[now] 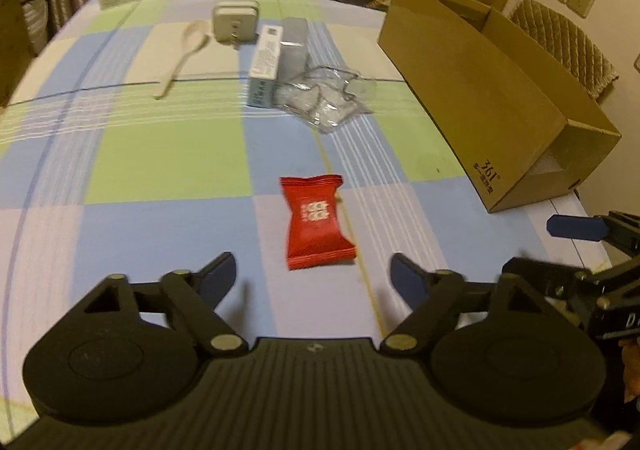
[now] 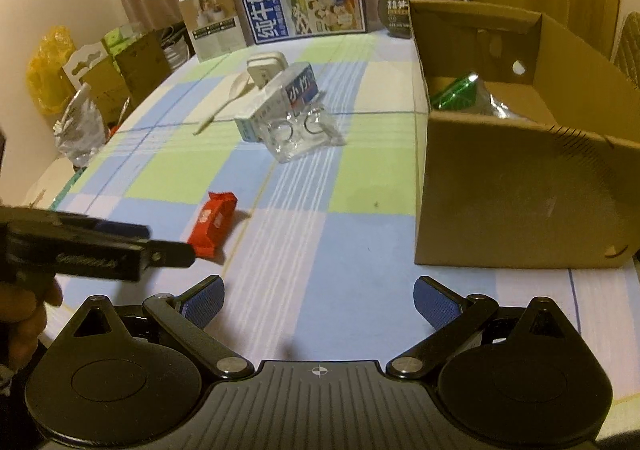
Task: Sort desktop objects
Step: 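Grasp the red candy packet on the cloth with the left gripper, then grasp the clear plastic container with the right gripper while the left gripper holds the red packet, then carry the red packet and clear container over the cardboard box with both grippers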
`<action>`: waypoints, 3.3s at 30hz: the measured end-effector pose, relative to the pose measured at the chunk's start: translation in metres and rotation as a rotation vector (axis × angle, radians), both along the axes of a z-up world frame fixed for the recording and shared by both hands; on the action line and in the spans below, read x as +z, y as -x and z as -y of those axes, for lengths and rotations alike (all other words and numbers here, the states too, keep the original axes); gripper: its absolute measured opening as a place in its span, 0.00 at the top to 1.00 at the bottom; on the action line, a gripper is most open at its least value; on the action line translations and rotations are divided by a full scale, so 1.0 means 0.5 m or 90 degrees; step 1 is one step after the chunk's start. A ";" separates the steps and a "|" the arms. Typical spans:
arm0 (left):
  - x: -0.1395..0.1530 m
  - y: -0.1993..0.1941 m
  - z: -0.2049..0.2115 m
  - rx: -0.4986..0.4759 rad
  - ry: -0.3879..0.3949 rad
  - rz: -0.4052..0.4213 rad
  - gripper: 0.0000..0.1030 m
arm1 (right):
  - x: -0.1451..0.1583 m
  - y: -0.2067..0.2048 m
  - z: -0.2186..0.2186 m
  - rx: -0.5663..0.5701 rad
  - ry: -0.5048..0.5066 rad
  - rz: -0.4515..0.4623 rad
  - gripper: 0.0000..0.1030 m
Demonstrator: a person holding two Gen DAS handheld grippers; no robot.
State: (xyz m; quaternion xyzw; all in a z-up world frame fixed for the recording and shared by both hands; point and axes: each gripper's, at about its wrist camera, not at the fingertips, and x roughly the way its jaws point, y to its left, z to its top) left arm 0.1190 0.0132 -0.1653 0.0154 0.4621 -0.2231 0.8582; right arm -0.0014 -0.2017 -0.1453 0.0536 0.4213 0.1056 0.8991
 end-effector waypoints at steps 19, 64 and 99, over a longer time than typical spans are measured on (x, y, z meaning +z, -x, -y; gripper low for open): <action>-0.055 -0.074 0.050 -0.043 -0.040 0.029 0.76 | -0.057 -0.024 -0.033 0.069 0.016 -0.009 0.05; -0.047 -0.298 -0.070 0.037 0.005 0.047 0.79 | -0.136 -0.459 -0.147 0.098 0.090 0.061 0.24; -0.055 -0.092 -0.021 -0.042 -0.059 0.059 0.67 | -0.099 -0.109 -0.082 -0.018 0.053 0.040 0.37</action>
